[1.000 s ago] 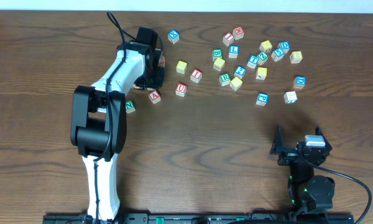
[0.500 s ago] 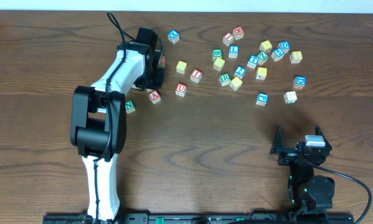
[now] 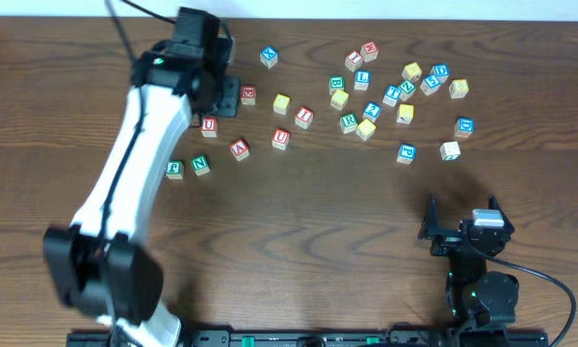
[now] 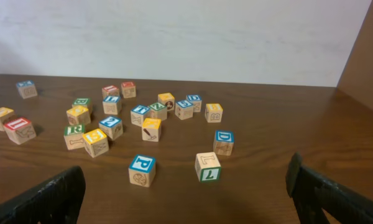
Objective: Spell out CORL
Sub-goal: 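Carry the yellow C block toward the open table area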
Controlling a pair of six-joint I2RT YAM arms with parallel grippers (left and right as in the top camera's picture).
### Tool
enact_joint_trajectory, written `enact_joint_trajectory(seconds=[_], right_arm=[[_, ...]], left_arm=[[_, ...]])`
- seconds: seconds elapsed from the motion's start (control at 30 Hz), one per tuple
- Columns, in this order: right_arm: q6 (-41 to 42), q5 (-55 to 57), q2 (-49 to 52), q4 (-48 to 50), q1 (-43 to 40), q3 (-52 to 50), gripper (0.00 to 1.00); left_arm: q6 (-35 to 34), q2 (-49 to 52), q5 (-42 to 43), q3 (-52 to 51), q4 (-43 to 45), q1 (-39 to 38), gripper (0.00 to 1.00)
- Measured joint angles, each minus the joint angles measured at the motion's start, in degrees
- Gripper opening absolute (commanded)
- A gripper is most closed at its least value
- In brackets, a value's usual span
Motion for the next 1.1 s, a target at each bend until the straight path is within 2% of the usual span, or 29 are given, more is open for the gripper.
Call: enact_joint_trajectory(seconds=[0.17,0.27,0.4,0.6,0.7,0.77,0.93,1.1], right_arm=[[0.0,0.0,0.0,0.0,0.0,0.0,0.99],[0.0,0.0,0.0,0.0,0.0,0.0,0.99],[0.0,0.0,0.0,0.0,0.0,0.0,0.99],[0.0,0.0,0.0,0.0,0.0,0.0,0.99],[0.0,0.0,0.0,0.0,0.0,0.0,0.99],[0.0,0.0,0.0,0.0,0.0,0.0,0.99],[0.0,0.0,0.0,0.0,0.0,0.0,0.99],[0.0,0.0,0.0,0.0,0.0,0.0,0.99]], left_arm=[[-1.8,-7.1,0.6,0.0,-8.1,-0.8,0.08],[-2.3,-10.7,0.8,-0.5,-11.3,-3.9,0.08],[-2.7,-14.5,0.9,-5.2,-9.6,-7.8,0.08],[-6.5,-21.6,1.4,-23.7,4.1,-12.9,0.08],[-10.8,-24.0,1.4,-34.1,11.0,-14.7,0.08],[-16.5,-24.3,1.6,-42.1,18.3,-16.5,0.08],[-24.1,-22.3,-2.4,-46.6,22.8,-18.7,0.08],[-27.1,-17.6,-5.6,-46.6,26.7,-19.1,0.07]])
